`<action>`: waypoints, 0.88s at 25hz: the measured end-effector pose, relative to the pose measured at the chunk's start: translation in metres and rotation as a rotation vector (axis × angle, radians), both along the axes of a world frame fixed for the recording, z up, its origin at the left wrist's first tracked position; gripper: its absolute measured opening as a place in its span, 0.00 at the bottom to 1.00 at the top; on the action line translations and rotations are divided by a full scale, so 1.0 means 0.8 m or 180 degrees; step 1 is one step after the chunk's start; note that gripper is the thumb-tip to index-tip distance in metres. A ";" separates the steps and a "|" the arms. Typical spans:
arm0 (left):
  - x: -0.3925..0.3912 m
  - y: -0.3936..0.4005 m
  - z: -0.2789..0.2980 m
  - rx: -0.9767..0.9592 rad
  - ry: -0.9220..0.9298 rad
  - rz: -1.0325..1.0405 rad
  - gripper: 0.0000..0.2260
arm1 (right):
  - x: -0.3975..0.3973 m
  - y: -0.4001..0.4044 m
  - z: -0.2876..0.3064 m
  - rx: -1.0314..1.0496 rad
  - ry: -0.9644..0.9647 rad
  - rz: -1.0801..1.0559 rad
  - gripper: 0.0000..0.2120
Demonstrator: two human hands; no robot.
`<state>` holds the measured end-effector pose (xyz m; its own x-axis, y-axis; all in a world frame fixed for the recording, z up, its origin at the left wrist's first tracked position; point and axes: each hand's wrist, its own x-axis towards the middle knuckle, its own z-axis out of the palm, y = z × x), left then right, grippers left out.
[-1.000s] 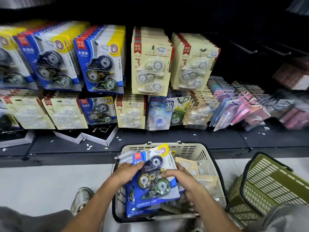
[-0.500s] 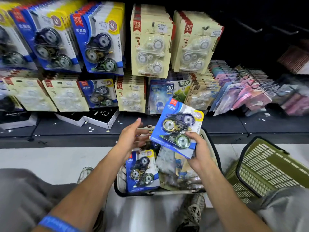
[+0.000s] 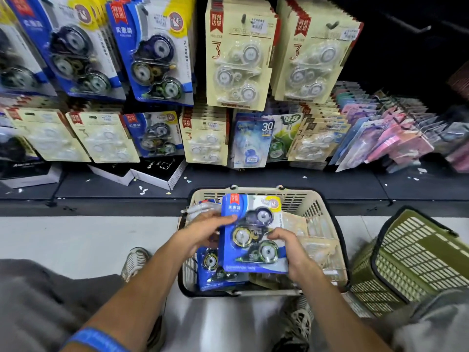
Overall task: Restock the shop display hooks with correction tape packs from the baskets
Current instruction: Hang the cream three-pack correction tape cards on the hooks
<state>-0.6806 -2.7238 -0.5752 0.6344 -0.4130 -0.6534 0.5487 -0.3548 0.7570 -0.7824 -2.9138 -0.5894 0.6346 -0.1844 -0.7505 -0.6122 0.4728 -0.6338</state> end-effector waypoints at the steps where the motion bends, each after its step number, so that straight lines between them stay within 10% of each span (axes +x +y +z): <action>1: -0.003 0.005 -0.014 0.0366 0.0048 -0.0279 0.24 | -0.005 -0.002 -0.007 -0.0156 0.0101 0.0067 0.12; 6: 0.000 0.011 -0.040 0.1226 -0.0403 -0.0674 0.34 | -0.017 -0.004 -0.043 -0.0503 0.0493 0.0312 0.12; 22: 0.024 0.023 -0.056 0.1126 -0.0888 0.0096 0.33 | 0.001 0.038 -0.101 -0.0251 0.0096 0.0260 0.32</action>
<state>-0.6612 -2.7057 -0.6197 0.8146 -0.1737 -0.5534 0.3550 -0.6053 0.7125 -0.7818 -2.8832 -0.6700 0.6273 -0.1921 -0.7547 -0.6660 0.3699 -0.6477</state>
